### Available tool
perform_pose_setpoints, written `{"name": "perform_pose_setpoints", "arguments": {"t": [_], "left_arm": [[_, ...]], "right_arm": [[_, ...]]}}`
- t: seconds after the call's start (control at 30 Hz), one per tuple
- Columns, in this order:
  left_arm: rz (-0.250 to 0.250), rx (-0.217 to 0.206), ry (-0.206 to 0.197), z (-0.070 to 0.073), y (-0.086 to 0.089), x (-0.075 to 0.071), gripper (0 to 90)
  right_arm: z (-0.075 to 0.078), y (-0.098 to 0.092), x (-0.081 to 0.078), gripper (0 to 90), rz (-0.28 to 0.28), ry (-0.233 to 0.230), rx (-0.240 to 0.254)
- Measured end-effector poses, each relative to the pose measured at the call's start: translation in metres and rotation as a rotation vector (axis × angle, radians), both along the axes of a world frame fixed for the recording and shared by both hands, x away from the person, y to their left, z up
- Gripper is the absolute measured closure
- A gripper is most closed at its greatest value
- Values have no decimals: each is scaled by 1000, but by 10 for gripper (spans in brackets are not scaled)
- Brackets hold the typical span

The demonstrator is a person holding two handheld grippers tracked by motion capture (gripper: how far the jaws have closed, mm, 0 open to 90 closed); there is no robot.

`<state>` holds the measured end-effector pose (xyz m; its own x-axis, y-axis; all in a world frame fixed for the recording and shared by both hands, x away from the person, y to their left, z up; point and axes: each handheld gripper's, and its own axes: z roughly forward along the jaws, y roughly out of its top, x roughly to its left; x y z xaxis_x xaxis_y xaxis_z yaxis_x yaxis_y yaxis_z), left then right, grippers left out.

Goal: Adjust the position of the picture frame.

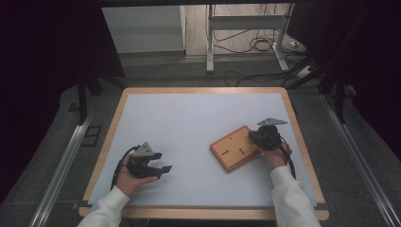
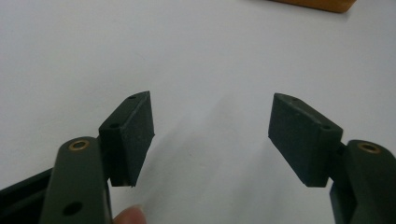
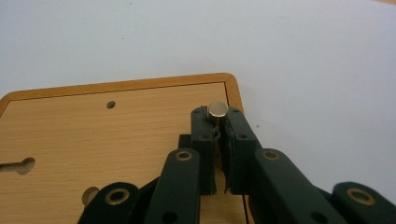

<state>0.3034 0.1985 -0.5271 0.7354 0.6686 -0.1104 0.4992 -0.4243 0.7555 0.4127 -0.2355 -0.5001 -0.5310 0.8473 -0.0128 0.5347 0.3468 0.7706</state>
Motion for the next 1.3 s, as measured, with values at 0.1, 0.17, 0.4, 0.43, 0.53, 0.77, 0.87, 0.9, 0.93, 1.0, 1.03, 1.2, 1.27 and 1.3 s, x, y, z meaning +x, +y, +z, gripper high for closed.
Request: {"name": "perform_pose_setpoints", "arguments": {"t": [0.1,0.17,0.4,0.43,0.53,0.77,0.87,0.9,0.93,1.0,1.03,1.2,1.27,1.3], "left_arm": [[0,0,0,0,0,0,306],[0,-1,-2,0,0,0,306],[2,-10,-4,2,2,0,306],[2,-11,-4,2,2,-1,306],[2,-11,-4,2,2,-1,306],[1,-12,-3,2,2,-1,306],[1,-12,-6,3,2,-1,306],[1,-12,-6,3,2,-1,306],[1,-12,-6,3,2,-1,306],[2,-12,-6,3,2,-1,306],[1,-12,-7,3,2,-1,306],[3,-15,-10,3,3,-1,306],[6,-20,-11,4,4,-1,306],[7,-20,-10,4,4,-1,306]], "right_arm": [[0,4,-1,845,17,-1,-3],[1,10,-3,845,41,-5,0],[6,34,-11,843,130,-18,-13],[6,34,-11,843,130,-18,-13],[5,51,-16,843,183,-17,-14],[2,71,-23,843,240,-12,-3],[0,81,-26,843,263,-6,4],[-1,83,-27,843,272,-5,4],[-1,88,-29,842,282,-4,7],[-2,96,-31,842,301,-2,8],[-2,100,-32,842,310,-2,9],[-5,120,-37,842,355,-1,9],[-7,128,-38,843,363,4,10],[-9,130,-38,843,359,7,10]]}}
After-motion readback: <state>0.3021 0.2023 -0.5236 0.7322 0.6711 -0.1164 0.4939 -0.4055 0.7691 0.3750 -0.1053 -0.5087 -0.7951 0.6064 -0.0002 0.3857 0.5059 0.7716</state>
